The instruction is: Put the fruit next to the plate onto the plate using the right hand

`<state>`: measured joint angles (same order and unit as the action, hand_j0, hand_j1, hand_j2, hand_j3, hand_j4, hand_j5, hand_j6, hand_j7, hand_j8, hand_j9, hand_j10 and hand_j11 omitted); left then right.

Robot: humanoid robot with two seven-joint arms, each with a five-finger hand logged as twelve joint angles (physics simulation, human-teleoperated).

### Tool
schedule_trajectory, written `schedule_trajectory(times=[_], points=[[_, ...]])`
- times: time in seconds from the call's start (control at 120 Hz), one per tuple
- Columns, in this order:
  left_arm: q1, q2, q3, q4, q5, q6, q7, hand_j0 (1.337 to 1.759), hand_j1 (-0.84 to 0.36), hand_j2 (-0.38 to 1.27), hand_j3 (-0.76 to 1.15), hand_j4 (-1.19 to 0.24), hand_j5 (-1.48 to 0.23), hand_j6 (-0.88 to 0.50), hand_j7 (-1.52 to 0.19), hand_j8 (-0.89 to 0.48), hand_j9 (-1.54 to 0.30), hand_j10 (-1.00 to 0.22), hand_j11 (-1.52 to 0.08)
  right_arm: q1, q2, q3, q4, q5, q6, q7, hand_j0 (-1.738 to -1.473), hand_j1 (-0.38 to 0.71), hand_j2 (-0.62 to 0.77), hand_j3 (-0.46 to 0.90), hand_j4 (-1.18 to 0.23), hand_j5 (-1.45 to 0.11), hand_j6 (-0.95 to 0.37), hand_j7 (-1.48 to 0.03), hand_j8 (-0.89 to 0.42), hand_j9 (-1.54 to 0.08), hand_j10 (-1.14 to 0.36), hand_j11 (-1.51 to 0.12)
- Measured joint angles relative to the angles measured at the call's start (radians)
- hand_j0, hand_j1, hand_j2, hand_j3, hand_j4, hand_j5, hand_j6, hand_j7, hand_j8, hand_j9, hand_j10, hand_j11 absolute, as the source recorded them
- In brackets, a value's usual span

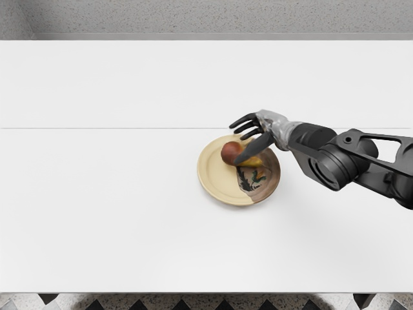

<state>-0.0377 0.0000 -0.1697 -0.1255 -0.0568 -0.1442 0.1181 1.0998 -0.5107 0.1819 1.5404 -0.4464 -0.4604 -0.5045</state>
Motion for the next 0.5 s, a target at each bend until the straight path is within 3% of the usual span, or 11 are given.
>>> schedule_trajectory(times=[0.2, 0.5], points=[[-0.001, 0.000, 0.000, 0.000, 0.000, 0.000, 0.000, 1.658, 0.35, 0.00, 0.00, 0.00, 0.00, 0.00, 0.00, 0.00, 0.00, 0.00, 0.00, -0.002, -0.036, 0.047, -0.003, 0.023, 0.076, 0.000, -1.658, -0.15, 0.05, 0.00, -0.20, -0.28, -0.15, -0.27, -0.14, -0.28, -0.16, -0.28], [-0.001, 0.000, 0.000, 0.000, 0.000, 0.000, 0.000, 1.658, 0.35, 0.00, 0.00, 0.00, 0.00, 0.00, 0.00, 0.00, 0.00, 0.00, 0.00, -0.025, -0.271, 0.157, -0.015, 0.204, 0.641, 0.008, -1.658, -0.30, 0.01, 0.00, -0.05, -0.06, -0.04, -0.06, -0.03, -0.06, -0.04, -0.06]])
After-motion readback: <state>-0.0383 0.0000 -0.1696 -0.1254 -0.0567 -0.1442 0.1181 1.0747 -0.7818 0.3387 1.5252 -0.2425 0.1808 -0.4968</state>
